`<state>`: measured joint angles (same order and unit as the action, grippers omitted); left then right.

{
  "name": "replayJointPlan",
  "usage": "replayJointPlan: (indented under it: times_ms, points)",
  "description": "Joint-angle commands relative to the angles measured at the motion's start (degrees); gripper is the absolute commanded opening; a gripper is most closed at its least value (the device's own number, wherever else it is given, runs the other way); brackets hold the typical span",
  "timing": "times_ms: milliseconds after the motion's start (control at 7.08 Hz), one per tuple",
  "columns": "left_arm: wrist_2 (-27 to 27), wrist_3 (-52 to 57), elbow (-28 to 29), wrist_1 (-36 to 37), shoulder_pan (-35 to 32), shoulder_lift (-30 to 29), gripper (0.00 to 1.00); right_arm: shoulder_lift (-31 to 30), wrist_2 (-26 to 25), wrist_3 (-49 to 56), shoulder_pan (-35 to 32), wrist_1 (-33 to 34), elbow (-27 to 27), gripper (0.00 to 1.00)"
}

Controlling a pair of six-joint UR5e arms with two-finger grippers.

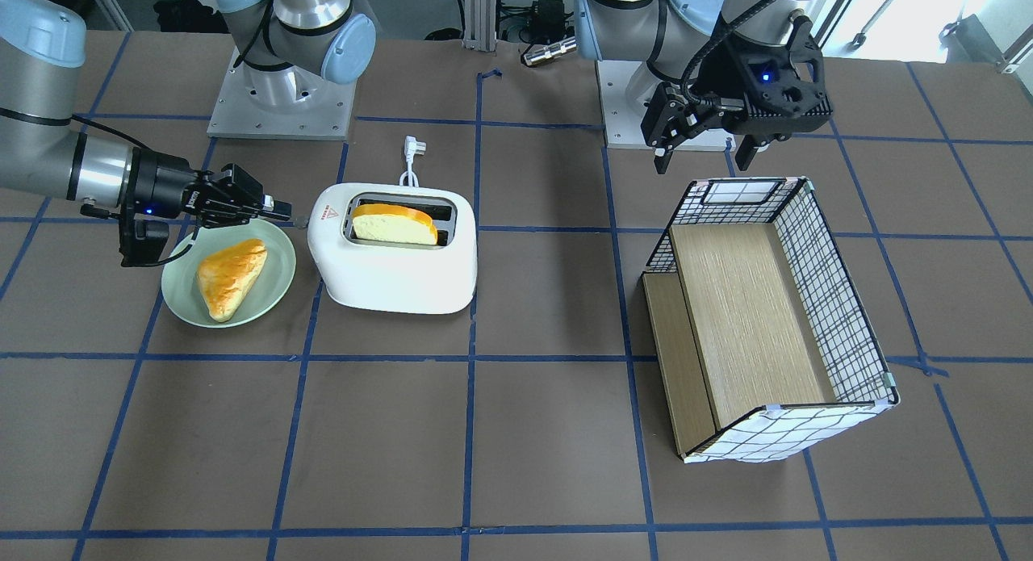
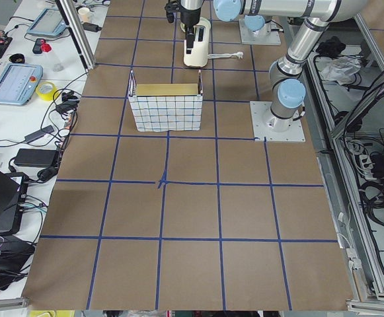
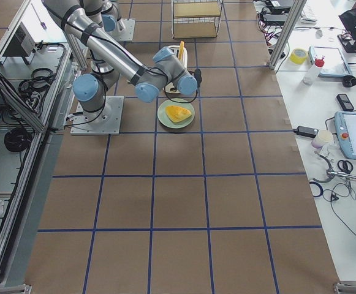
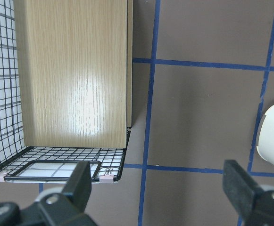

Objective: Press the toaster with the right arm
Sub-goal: 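Lower the right gripper onto the toaster lever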

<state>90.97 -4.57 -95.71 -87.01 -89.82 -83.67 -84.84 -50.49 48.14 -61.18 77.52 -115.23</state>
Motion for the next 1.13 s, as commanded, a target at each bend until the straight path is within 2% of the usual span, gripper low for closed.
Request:
replayJointPlan:
  times_ms: [0, 565, 989]
  points:
    - [0.0, 0.0, 0.0, 0.0, 0.0, 0.0, 1.00, 0.6, 0.0, 0.6, 0.0, 2.2, -1.7, 0.00]
    - [0.0, 0.0, 0.0, 0.0, 0.0, 0.0, 1.00, 1.3, 1.2, 0.7, 0.0, 4.9, -3.6, 0.00]
    - [0.0, 0.0, 0.0, 0.0, 0.0, 0.0, 1.00, 1.3, 1.1, 1.3, 0.0, 4.3, -3.4, 0.00]
